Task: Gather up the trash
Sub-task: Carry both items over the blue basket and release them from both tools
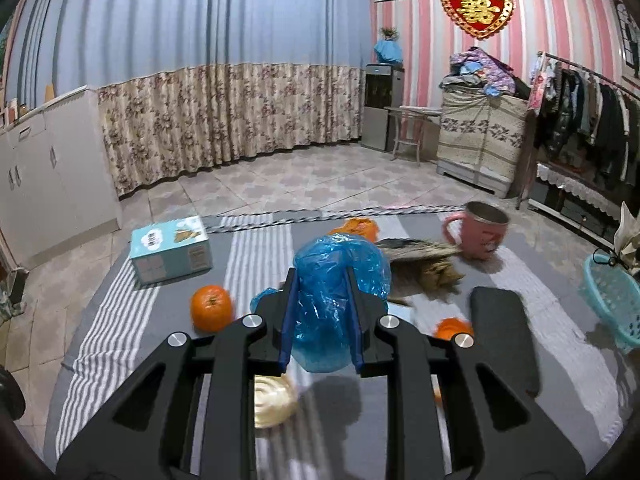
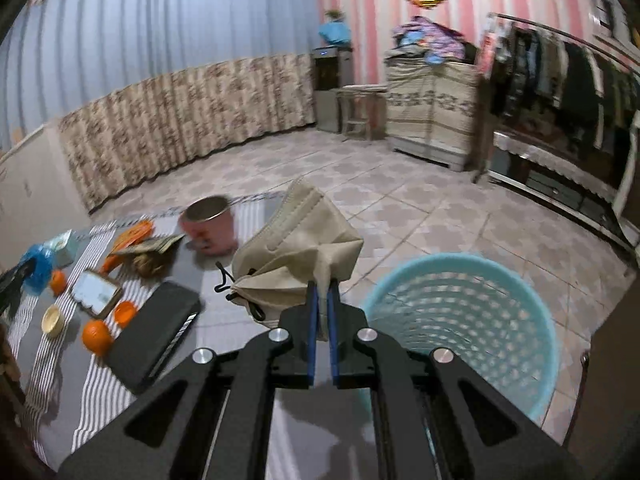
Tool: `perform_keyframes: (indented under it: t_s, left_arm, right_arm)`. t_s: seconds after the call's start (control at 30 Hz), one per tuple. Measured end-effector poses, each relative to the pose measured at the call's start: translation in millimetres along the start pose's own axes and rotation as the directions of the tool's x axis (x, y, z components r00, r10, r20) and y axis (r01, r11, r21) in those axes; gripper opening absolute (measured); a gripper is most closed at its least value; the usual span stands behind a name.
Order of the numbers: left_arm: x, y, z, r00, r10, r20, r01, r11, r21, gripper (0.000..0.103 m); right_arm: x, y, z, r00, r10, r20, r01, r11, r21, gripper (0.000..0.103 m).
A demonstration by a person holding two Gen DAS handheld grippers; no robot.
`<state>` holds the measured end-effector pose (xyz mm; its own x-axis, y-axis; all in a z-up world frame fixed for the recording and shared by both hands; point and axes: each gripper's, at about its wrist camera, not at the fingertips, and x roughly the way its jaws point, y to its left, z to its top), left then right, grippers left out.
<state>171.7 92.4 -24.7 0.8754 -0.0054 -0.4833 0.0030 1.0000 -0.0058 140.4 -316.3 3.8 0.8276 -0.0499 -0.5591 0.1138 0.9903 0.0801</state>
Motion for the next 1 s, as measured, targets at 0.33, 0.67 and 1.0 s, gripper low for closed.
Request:
perform_keyframes:
  t_s: [0.33, 0.67, 1.0]
  left_arm:
    - [-5.8, -98.4, 20.2, 0.995, -0.093, 0.025, 0.092, 0.995, 0.042, 0.021]
    - [-3.5, -238.3, 21.0, 0.96, -0.28, 0.005, 0.277, 0.953, 0.127, 0.021]
    - [-0.2, -357.3, -4.8, 0.903, -0.424, -0.074, 0.43, 0.876, 0.219, 0.021]
  right_arm:
    - [0.6, -80.2, -9.5, 0.991, -0.134, 0.012, 0.134, 0.989, 0.056, 0.005]
    - [14.7, -146.2, -8.6, 0.987, -0.158, -0.017, 0.159, 0.978, 0.134, 0.005]
    - [20.4, -182.4, -15.6, 0.979, -0.197, -0.051, 0.203, 0.963, 0.177, 0.005]
